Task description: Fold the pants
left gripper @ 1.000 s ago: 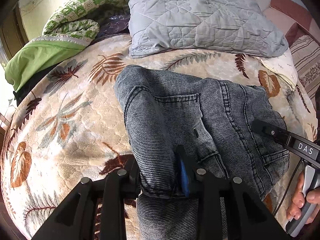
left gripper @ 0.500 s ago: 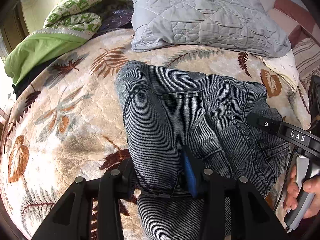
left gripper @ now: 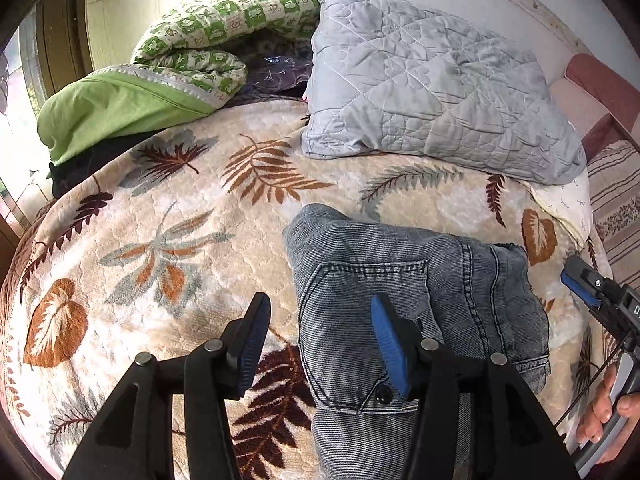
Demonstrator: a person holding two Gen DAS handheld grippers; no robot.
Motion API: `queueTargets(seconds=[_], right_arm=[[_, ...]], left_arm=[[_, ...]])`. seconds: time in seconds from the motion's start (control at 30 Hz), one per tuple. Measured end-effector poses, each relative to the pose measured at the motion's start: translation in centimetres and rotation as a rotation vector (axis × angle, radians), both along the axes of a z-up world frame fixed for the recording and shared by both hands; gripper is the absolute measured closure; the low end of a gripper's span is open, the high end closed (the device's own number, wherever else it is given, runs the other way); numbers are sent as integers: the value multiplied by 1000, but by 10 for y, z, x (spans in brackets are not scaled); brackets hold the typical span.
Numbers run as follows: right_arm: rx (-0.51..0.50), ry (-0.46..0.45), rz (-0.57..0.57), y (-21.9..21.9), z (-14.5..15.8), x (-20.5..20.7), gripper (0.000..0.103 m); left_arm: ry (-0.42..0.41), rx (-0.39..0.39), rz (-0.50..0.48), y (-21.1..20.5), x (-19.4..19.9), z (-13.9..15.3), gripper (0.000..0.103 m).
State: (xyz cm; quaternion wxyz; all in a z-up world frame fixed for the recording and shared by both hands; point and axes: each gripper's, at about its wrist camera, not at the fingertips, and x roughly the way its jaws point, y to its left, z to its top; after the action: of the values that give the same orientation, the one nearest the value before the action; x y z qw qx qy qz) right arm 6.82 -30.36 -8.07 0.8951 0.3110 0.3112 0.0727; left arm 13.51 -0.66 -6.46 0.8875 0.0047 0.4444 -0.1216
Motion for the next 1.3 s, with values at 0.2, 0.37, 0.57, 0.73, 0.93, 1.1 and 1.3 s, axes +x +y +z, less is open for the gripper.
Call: queueTargets(seconds=[0.2,0.37,0.57,0.73,0.93,1.1,1.3], right_arm=[[-69,-9,44,28,0,19,74],[-91,22,29,32,-16,34,74],[-73,48,13,25,-30,48,74],[-77,84,24,26,-43,64,74],[-17,157,42,18,-62,79,69],[17,156,44,14,-61,75,68],[30,129,48,13,-45,55,67]], left_arm=[[-18,-24,-27,-13,9,-8,50],[12,-15,-32,-17,18,-26,50],[53,27,-40,-26,25,-44,49],[72,41,-35,-24,37,-52,46],[190,21,-12,-16,55,-81,24],[219,-8,3,-11,53,-80,21],[187,25,-5,-11,39,-65,22]])
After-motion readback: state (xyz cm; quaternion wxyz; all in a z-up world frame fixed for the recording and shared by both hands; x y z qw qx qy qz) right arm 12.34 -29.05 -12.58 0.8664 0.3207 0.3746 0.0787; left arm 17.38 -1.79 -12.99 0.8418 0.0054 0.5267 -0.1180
